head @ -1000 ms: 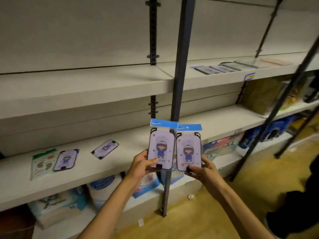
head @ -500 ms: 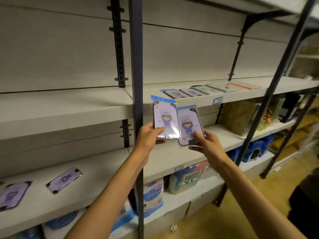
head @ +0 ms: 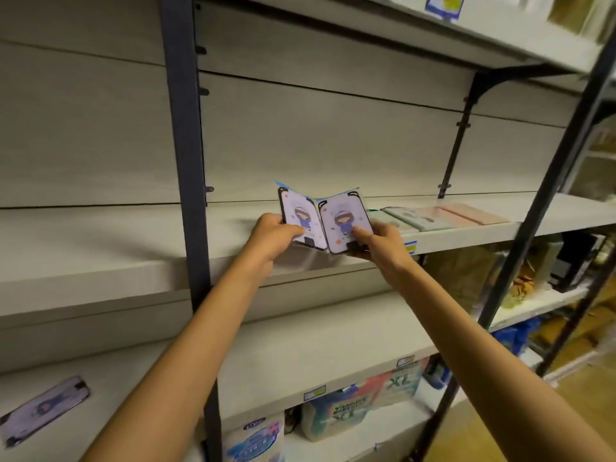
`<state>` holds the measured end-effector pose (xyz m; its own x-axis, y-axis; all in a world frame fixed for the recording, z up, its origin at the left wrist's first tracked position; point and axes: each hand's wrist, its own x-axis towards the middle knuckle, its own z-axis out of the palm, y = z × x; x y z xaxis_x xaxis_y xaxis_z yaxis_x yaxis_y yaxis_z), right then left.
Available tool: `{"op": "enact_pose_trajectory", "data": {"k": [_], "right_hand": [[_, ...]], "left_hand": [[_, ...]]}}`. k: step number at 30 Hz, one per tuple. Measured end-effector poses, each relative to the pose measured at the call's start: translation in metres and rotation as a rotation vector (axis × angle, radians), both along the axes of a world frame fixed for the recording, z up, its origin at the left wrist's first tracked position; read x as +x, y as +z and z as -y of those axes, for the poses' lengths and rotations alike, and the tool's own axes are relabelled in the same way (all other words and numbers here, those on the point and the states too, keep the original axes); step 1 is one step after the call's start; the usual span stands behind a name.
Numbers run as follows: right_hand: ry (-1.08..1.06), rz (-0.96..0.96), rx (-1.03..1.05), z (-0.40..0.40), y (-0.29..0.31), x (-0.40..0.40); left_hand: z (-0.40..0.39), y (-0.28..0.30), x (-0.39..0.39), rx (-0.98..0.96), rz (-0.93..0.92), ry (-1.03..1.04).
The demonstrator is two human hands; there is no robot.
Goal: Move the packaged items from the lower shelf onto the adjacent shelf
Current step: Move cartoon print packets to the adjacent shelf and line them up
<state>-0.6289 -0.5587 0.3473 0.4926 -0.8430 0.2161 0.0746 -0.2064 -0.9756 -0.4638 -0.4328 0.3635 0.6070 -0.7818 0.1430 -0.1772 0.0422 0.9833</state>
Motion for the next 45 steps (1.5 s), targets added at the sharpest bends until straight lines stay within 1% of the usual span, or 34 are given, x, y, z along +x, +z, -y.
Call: {"op": "enact_pose_trajectory", "data": {"k": [5,10,12,15,20,22,24,27,31,36,39,45], "right_hand": [[-0.048,-0.052,-0.039,0.049,0.019,0.011],[-0.125,-0.237,-0.199,0.087,0.020,0.019],[-0.146,-0.320,-0.249,0.097,0.018,0.021],[-0.139,-0.405,-0.304,0.106,0.017,0.021],[-0.179,-0.572,-0.524,0.118,0.012,0.024],[-0.194,-0.650,-0.606,0.122,0.005,0.022],[-0.186,-0.698,-0.677,0.127,-0.002,0.019],[-0.145,-0.724,-0.732,0.129,-0.008,0.017],[-0.136,-0.689,-0.768,0.129,-0.011,0.015],[-0.141,-0.637,-0.789,0.126,-0.015,0.012],[-0.143,-0.626,-0.783,0.128,-0.015,0.013],[-0.121,-0.666,-0.763,0.129,-0.013,0.016]], "left_hand": [[0.039,0.005,0.013,0.112,0.013,0.068],[0.062,0.001,0.014,0.197,0.067,0.151],[0.068,-0.001,0.013,0.255,0.146,0.201],[0.073,-0.004,0.009,0.372,0.315,0.300],[0.074,-0.016,0.005,0.578,0.670,0.399],[0.076,-0.020,0.005,0.628,0.749,0.412],[0.078,-0.021,0.006,0.671,0.771,0.414],[0.079,-0.021,0.006,0.664,0.810,0.380],[0.077,-0.022,0.002,0.647,0.871,0.333],[0.077,-0.026,0.002,0.644,0.923,0.395],[0.078,-0.028,0.002,0.654,0.922,0.410],[0.078,-0.030,0.002,0.642,0.918,0.421]]}}
